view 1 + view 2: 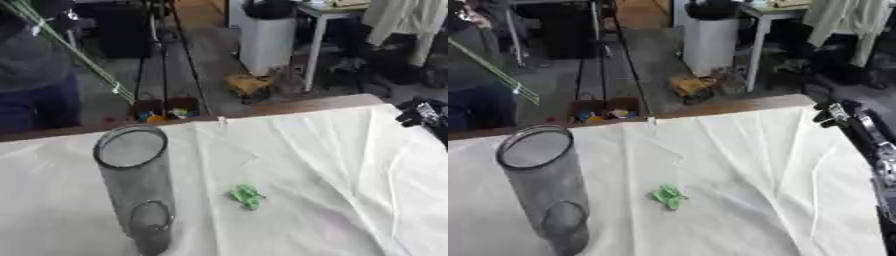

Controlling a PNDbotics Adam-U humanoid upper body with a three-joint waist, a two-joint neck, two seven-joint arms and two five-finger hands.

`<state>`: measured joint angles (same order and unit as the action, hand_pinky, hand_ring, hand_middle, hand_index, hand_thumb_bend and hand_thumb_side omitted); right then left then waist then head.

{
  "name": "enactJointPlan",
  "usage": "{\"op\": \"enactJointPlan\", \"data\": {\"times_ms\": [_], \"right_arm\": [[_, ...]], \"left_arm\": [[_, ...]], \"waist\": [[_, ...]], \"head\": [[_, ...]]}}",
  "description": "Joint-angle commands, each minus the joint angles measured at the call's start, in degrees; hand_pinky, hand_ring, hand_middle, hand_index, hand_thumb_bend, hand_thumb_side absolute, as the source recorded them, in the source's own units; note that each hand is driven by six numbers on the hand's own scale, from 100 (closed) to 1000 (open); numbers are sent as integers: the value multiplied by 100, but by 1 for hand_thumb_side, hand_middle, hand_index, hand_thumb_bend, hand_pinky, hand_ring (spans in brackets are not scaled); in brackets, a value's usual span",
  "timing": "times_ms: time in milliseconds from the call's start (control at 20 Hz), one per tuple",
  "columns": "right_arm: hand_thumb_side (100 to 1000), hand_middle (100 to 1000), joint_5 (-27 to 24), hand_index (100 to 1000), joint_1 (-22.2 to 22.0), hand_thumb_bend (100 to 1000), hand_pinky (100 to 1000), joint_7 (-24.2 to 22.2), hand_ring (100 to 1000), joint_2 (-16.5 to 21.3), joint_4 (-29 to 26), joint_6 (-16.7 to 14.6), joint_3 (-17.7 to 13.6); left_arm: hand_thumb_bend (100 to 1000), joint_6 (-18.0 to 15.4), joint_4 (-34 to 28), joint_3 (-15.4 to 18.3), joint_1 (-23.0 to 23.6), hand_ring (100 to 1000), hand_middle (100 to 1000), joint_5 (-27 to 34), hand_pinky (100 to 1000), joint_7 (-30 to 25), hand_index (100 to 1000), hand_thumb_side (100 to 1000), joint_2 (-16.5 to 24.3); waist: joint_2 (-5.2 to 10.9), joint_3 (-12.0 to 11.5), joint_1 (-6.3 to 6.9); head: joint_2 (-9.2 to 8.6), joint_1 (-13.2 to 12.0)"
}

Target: Arrange flowers into the vase.

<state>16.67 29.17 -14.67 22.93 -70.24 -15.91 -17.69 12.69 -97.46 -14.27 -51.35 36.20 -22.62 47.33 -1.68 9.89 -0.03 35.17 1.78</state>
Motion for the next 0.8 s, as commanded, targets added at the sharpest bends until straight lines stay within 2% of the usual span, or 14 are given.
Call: {"op": "enactJointPlan", "data": {"times_ms": [50, 350, 550, 800], "right_arm": [[957, 694, 57, 519, 61, 100, 661, 20, 653, 181, -115, 12, -44], [957, 694, 60, 519, 51, 100, 661, 14, 653, 172, -121, 15, -39], [957, 694, 64, 519, 48, 100, 661, 13, 653, 177, -122, 19, -40], [957, 694, 62, 519, 50, 100, 661, 12, 652, 180, -120, 15, -35]], "left_arm": [[976, 12, -74, 29, -68, 100, 100, -46, 100, -72, 100, 540, 210], [946, 60, -49, -35, -44, 100, 100, -66, 100, -164, 100, 576, 210], [899, 104, -25, -117, -24, 100, 100, -114, 100, -245, 100, 643, 210], [891, 126, 18, -187, 13, 100, 100, -198, 100, -322, 100, 657, 209]], "waist": [[87, -7, -7], [113, -25, 0], [115, -27, 1], [112, -23, 7]], "head": [[29, 22], [36, 35], [40, 40], [48, 41]]}}
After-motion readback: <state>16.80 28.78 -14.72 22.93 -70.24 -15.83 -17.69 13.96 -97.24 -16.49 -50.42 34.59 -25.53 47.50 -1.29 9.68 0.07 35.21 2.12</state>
